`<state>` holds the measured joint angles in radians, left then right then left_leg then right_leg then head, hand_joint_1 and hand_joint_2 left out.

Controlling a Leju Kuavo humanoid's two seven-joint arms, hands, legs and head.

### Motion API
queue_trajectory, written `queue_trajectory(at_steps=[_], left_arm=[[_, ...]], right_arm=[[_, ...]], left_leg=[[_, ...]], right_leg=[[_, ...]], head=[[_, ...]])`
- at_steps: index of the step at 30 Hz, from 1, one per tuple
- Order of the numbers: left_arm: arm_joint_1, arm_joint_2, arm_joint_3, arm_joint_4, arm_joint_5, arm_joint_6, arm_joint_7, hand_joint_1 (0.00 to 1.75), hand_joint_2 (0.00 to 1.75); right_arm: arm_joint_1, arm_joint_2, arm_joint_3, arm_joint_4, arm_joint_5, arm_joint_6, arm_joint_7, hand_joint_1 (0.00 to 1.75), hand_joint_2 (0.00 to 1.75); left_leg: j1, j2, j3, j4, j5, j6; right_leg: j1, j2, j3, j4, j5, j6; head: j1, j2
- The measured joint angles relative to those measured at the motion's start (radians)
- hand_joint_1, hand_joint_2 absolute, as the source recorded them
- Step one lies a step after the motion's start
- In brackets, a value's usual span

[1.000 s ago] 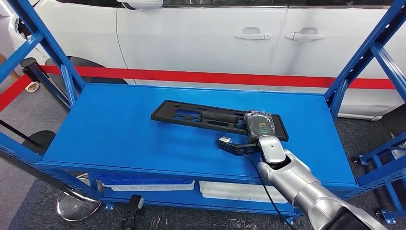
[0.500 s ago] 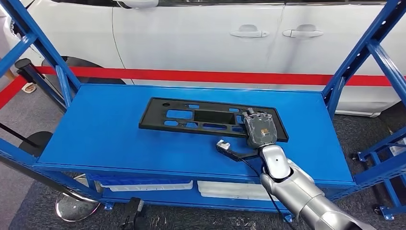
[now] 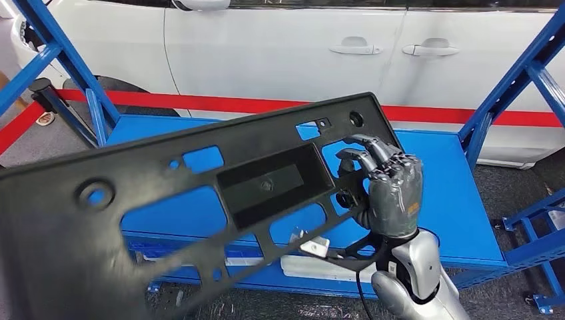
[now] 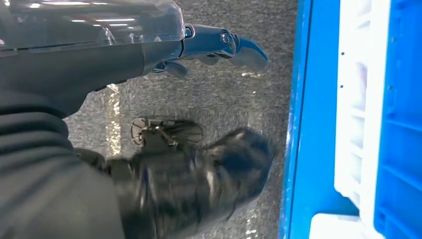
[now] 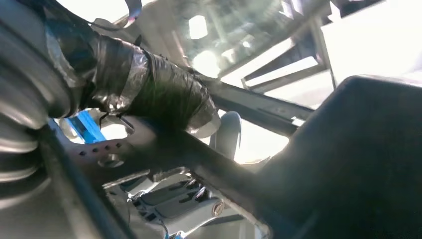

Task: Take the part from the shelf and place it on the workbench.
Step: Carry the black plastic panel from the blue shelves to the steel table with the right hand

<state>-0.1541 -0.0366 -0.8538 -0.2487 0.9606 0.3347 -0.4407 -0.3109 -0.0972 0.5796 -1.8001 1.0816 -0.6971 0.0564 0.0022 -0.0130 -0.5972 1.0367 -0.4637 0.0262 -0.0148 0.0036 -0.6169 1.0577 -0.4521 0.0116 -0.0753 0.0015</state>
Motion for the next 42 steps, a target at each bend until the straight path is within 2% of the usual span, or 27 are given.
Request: queue_trajectory(at_steps=[4, 6, 8, 9, 10, 11, 14, 16, 18, 19, 20, 21, 23, 24, 25, 26, 27, 28, 30, 32, 34, 35, 36, 39, 40, 41, 42], left_arm=[[0.01, 0.011, 0.012, 0.001, 0.014, 0.0, 0.005, 0.0, 1.75], [0.015, 0.015, 0.017, 0.001, 0.02, -0.002, 0.006, 0.0, 1.75], [0.017, 0.016, 0.021, 0.001, 0.025, -0.003, 0.008, 0.0, 1.75], [0.018, 0.016, 0.023, 0.001, 0.027, -0.003, 0.008, 0.0, 1.75], [0.02, 0.017, 0.025, 0.001, 0.03, -0.003, 0.01, 0.0, 1.75], [0.021, 0.018, 0.025, 0.001, 0.032, -0.003, 0.011, 0.0, 1.75], [0.02, 0.023, 0.027, 0.001, 0.037, -0.006, 0.014, 0.0, 1.75], [0.02, 0.024, 0.028, 0.001, 0.04, -0.009, 0.014, 0.0, 1.75], [0.025, 0.025, 0.029, 0.001, 0.043, -0.011, 0.014, 0.0, 1.75], [0.027, 0.026, 0.03, 0.001, 0.045, -0.012, 0.014, 0.0, 1.75], [0.029, 0.026, 0.03, 0.001, 0.048, -0.013, 0.015, 0.0, 1.75], [0.029, 0.026, 0.03, 0.001, 0.05, -0.014, 0.015, 0.0, 1.75], [0.03, 0.027, 0.032, 0.001, 0.054, -0.015, 0.016, 0.0, 1.75], [0.03, 0.027, 0.033, 0.001, 0.054, -0.015, 0.016, 0.0, 1.75], [0.031, 0.027, 0.033, 0.001, 0.055, -0.015, 0.016, 0.0, 1.75], [0.031, 0.027, 0.033, 0.001, 0.054, -0.016, 0.016, 0.0, 1.75], [0.032, 0.027, 0.034, 0.001, 0.054, -0.016, 0.017, 0.0, 1.75], [0.032, 0.027, 0.034, 0.001, 0.054, -0.016, 0.018, 0.0, 1.75], [0.031, 0.026, 0.034, 0.001, 0.055, -0.016, 0.02, 0.0, 1.75], [0.031, 0.026, 0.034, 0.001, 0.055, -0.016, 0.022, 0.0, 1.75], [0.031, 0.028, 0.034, 0.001, 0.055, -0.016, 0.023, 0.0, 1.75], [0.032, 0.029, 0.035, 0.001, 0.055, -0.016, 0.023, 0.0, 1.75], [0.032, 0.029, 0.035, 0.002, 0.055, -0.016, 0.024, 0.0, 1.75], [0.032, 0.028, 0.035, 0.002, 0.055, -0.015, 0.026, 0.0, 1.75], [0.032, 0.028, 0.035, 0.002, 0.055, -0.015, 0.026, 0.0, 1.75], [0.032, 0.028, 0.035, 0.002, 0.056, -0.015, 0.027, 0.0, 1.75], [0.033, 0.028, 0.035, 0.002, 0.057, -0.015, 0.027, 0.0, 1.75]], right_arm=[[0.043, 0.004, -0.022, -0.13, -0.1, 0.0, -0.024, 1.75, 1.75], [0.057, 0.009, -0.031, -0.18, -0.144, 0.0, -0.049, 1.75, 1.75], [0.071, 0.014, -0.037, -0.214, -0.174, 0.0, -0.068, 1.75, 1.75], [0.078, 0.015, -0.038, -0.226, -0.185, 0.0, -0.074, 1.75, 1.75], [0.085, 0.015, -0.038, -0.235, -0.195, 0.0, -0.078, 1.75, 1.75], [0.09, 0.015, -0.038, -0.243, -0.204, 0.001, -0.081, 1.75, 1.75], [0.096, 0.015, -0.039, -0.26, -0.22, 0.002, -0.08, 1.75, 1.75], [0.098, 0.014, -0.039, -0.266, -0.216, 0.002, -0.071, 1.75, 1.75], [0.098, 0.012, -0.038, -0.27, -0.199, 0.003, -0.05, 1.75, 1.75], [0.098, 0.009, -0.038, -0.273, -0.188, 0.003, -0.036, 1.75, 1.75], [0.097, 0.006, -0.037, -0.276, -0.18, 0.003, -0.021, 1.75, 1.75], [0.096, 0.001, -0.036, -0.28, -0.175, 0.003, -0.008, 1.75, 1.75], [0.095, -0.008, -0.033, -0.283, -0.172, 0.003, 0.008, 1.75, 1.75], [0.095, -0.012, -0.032, -0.284, -0.172, 0.003, 0.012, 1.75, 1.75], [0.095, -0.015, -0.031, -0.284, -0.172, 0.003, 0.015, 1.75, 1.75], [0.094, -0.018, -0.029, -0.284, -0.171, 0.003, 0.019, 1.75, 1.75], [0.091, -0.022, -0.026, -0.284, -0.169, 0.003, 0.025, 1.75, 1.75], [0.087, -0.026, -0.023, -0.284, -0.166, 0.003, 0.033, 1.75, 1.75], [0.076, -0.035, -0.015, -0.284, -0.157, 0.003, 0.05, 1.75, 1.75], [0.069, -0.041, -0.009, -0.285, -0.15, 0.003, 0.061, 1.75, 1.75], [0.067, -0.044, -0.005, -0.286, -0.148, 0.003, 0.066, 1.75, 1.75], [0.066, -0.046, -0.003, -0.286, -0.147, 0.003, 0.067, 1.75, 1.75], [0.064, -0.047, 0.0, -0.286, -0.147, 0.004, 0.069, 1.75, 1.75], [0.058, -0.052, 0.01, -0.287, -0.148, 0.004, 0.073, 1.75, 1.75], [0.058, -0.053, 0.013, -0.287, -0.148, 0.004, 0.074, 1.75, 1.75], [0.058, -0.054, 0.014, -0.287, -0.149, 0.004, 0.075, 1.75, 1.75], [0.057, -0.055, 0.014, -0.287, -0.151, 0.004, 0.075, 1.75, 1.75]], left_leg=[[0.001, 0.002, -0.007, 0.015, -0.013, -0.017], [0.004, 0.005, -0.034, 0.087, -0.07, -0.029], [0.008, 0.006, -0.075, 0.204, -0.137, -0.039], [0.009, 0.007, -0.086, 0.243, -0.153, -0.041], [0.009, 0.007, -0.08, 0.249, -0.151, -0.041], [0.009, 0.007, -0.055, 0.216, -0.134, -0.039], [0.004, 0.007, 0.062, 0.023, -0.073, -0.024], [-0.004, 0.006, 0.081, -0.023, -0.063, -0.014], [-0.005, 0.006, 0.076, -0.029, -0.044, -0.002], [-0.003, 0.008, 0.073, -0.036, -0.031, 0.004], [0.0, 0.011, 0.067, -0.044, -0.016, 0.012], [0.003, 0.013, 0.059, -0.049, -0.003, 0.018], [0.001, 0.015, 0.034, -0.049, 0.017, 0.025], [0.0, 0.015, 0.02, -0.046, 0.025, 0.025], [0.0, 0.015, 0.005, -0.042, 0.033, 0.024], [0.0, 0.015, -0.01, -0.037, 0.04, 0.022], [0.0, 0.014, -0.024, -0.03, 0.046, 0.02], [0.0, 0.014, -0.037, -0.022, 0.05, 0.016], [-0.001, 0.013, -0.056, -0.008, 0.059, 0.006], [-0.002, 0.012, -0.062, -0.004, 0.07, -0.007], [0.0, 0.009, -0.066, -0.001, 0.074, -0.019], [0.001, 0.008, -0.075, 0.011, 0.058, -0.025], [0.003, 0.007, -0.089, 0.04, 0.024, -0.031], [0.008, 0.008, -0.139, 0.217, -0.111, -0.043], [0.008, 0.008, -0.143, 0.264, -0.128, -0.044], [0.008, 0.008, -0.131, 0.281, -0.122, -0.043], [0.008, 0.008, -0.101, 0.26, -0.098, -0.04]], right_leg=[[-0.001, -0.001, 0.002, -0.012, 0.007, -0.015], [-0.006, -0.005, 0.0, -0.019, 0.015, -0.026], [-0.005, -0.007, -0.007, -0.019, 0.02, -0.031], [-0.005, -0.008, -0.012, -0.018, 0.024, -0.031], [-0.004, -0.009, -0.018, -0.016, 0.028, -0.03], [-0.004, -0.008, -0.024, -0.015, 0.032, -0.029], [-0.003, -0.007, -0.036, -0.014, 0.048, -0.019], [-0.004, -0.008, -0.037, -0.018, 0.058, -0.007], [-0.005, -0.008, -0.038, -0.026, 0.07, 0.007], [-0.005, -0.007, -0.042, -0.023, 0.063, 0.012], [-0.005, -0.006, -0.051, -0.004, 0.037, 0.015], [-0.005, -0.005, -0.065, 0.035, -0.006, 0.017], [-0.005, -0.005, -0.096, 0.157, -0.104, 0.02], [-0.005, -0.005, -0.105, 0.213, -0.131, 0.022], [-0.005, -0.005, -0.101, 0.243, -0.138, 0.024], [-0.005, -0.005, -0.08, 0.238, -0.125, 0.025], [-0.006, -0.005, -0.04, 0.198, -0.102, 0.024], [-0.006, -0.005, 0.009, 0.135, -0.081, 0.023], [-0.001, -0.004, 0.088, 0.019, -0.07, 0.016], [0.005, -0.002, 0.107, -0.02, -0.075, 0.006], [0.001, -0.004, 0.094, -0.024, -0.062, -0.008], [-0.001, -0.006, 0.085, -0.025, -0.053, -0.016], [-0.003, -0.008, 0.075, -0.027, -0.042, -0.025], [-0.002, -0.009, 0.036, -0.027, -0.012, -0.036], [-0.001, -0.009, 0.022, -0.027, -0.001, -0.036], [0.001, -0.009, 0.008, -0.026, 0.008, -0.036], [0.003, -0.009, -0.004, -0.026, 0.018, -0.036]], head=[[-0.001, 0.0], [-0.008, 0.0], [-0.017, 0.0], [-0.019, 0.0], [-0.023, 0.0], [-0.028, 0.0], [-0.044, 0.0], [-0.047, 0.0], [-0.047, 0.0], [-0.047, 0.0], [-0.046, 0.0], [-0.045, 0.0], [-0.045, 0.0], [-0.045, 0.0], [-0.045, 0.0], [-0.045, 0.0], [-0.045, 0.0], [-0.045, 0.0], [-0.046, 0.0], [-0.046, 0.0], [-0.043, 0.0], [-0.044, 0.0], [-0.045, 0.0], [-0.047, 0.0], [-0.047, 0.0], [-0.047, 0.0], [-0.047, 0.0]])
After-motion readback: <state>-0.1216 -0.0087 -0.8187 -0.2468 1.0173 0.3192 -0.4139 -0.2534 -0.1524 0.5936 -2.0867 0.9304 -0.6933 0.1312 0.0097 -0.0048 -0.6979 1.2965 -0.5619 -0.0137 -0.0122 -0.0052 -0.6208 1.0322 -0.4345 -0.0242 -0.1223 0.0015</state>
